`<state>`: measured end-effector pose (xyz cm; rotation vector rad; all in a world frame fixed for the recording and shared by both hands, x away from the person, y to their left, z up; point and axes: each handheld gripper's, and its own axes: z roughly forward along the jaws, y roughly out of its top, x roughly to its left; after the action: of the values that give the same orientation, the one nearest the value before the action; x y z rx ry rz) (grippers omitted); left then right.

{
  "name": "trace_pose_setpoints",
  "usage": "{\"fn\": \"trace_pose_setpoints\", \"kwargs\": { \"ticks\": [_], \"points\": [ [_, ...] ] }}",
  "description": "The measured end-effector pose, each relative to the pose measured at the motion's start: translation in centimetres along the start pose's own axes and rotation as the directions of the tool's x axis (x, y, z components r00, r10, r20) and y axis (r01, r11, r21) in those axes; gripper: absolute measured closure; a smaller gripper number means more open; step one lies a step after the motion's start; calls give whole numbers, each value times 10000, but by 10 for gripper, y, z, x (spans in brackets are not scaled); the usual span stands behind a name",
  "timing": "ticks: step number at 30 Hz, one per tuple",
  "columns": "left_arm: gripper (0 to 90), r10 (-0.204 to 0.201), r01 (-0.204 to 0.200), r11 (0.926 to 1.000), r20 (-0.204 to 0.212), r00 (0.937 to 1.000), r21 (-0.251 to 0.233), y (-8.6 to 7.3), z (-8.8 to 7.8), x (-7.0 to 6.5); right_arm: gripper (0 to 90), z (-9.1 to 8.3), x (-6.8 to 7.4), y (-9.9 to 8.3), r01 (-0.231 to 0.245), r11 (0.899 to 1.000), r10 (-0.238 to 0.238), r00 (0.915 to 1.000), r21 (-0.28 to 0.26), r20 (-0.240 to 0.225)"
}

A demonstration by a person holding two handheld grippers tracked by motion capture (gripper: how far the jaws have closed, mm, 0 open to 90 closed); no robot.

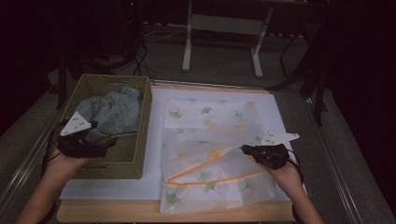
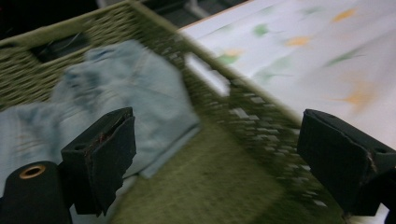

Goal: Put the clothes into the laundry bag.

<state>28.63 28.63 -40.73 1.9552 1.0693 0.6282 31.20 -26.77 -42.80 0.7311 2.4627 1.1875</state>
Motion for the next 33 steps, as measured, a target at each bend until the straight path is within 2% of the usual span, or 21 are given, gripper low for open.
{"fn": "trace_pose_setpoints", "kwargs": {
  "ticks": [3,7,11,12,16,18,19,20,21,22,23,24,25,26,27,28,29,30,31,32,33],
  "points": [
    [120,-224,230,9992,-180,9996,329,5,11,12,888,0,1,1,17,10000,-17,10000,-6,-26],
    [94,-243,307,9956,-726,9971,882,13,31,23,888,2,0,2,35,10000,-35,10000,-8,-93],
    [81,-661,758,9902,-840,9943,1176,23,49,35,888,4,1,3,94,10000,-94,9999,-21,-119],
    [81,-686,838,9881,-1183,9906,1293,26,54,37,888,4,1,3,78,10000,-78,9999,-27,-147],
    [80,-1260,1537,9731,-1618,9787,1718,30,74,51,887,4,2,4,187,9998,-187,9998,18,-110],
    [33,-1607,2024,9536,-1916,9682,2231,30,87,58,888,4,2,4,210,9998,-210,9997,-9,-127],
    [21,-1768,2244,9375,-1916,9654,2658,28,96,61,888,4,2,4,227,9997,-227,9996,-17,-137],
    [10,-1768,2244,9375,-1916,9654,2658,28,96,61,888,4,2,4,227,9997,-227,9996,-17,-137],
    [10,-1710,2341,9281,-2271,9588,2896,28,102,63,887,3,2,4,243,9997,-243,9996,-19,-159],
    [10,-1858,2517,9239,-2371,9536,2882,27,107,65,887,3,2,4,273,9996,-273,9995,6,-173],
    [8,-1988,2739,9176,-2642,9438,2880,27,114,67,887,3,2,4,268,9996,-268,9995,1,-183],
    [8,-1959,2723,9118,-2570,9464,3075,28,119,68,887,3,1,4,284,9996,-284,9994,-14,-184],
    [8,-1959,2723,9118,-2570,9464,3075,28,119,68,887,3,1,4,284,9996,-284,9994,-14,-184],
    [8,-1541,2610,8916,-2941,9433,3701,28,131,69,887,3,0,4,282,9996,-281,9993,18,-235],
    [8,-1541,2610,8916,-2941,9433,3701,28,131,69,887,3,0,4,282,9996,-281,9993,18,-235],
    [8,-1685,2815,8625,-2859,9433,4205,27,143,71,887,3,0,3,300,9995,-298,9992,58,-280],
    [8,-1756,2929,8472,-2867,9418,4433,25,150,72,887,3,0,3,355,9993,-354,9990,63,-264],
    [8,-1756,2929,8472,-2867,9418,4433,25,150,72,887,3,0,3,355,9993,-354,9990,63,-264],
    [8,-1839,2952,8309,-2679,9457,4717,21,157,71,887,3,0,3,365,9993,-363,9990,72,-251],
    [9,-1675,3046,7877,-2897,9423,5354,13,170,71,887,2,0,3,360,9993,-359,9989,24,-294],
    [8,-1675,3046,7877,-2897,9423,5354,13,170,71,887,2,0,3,360,9993,-359,9989,24,-294]
  ]
}}
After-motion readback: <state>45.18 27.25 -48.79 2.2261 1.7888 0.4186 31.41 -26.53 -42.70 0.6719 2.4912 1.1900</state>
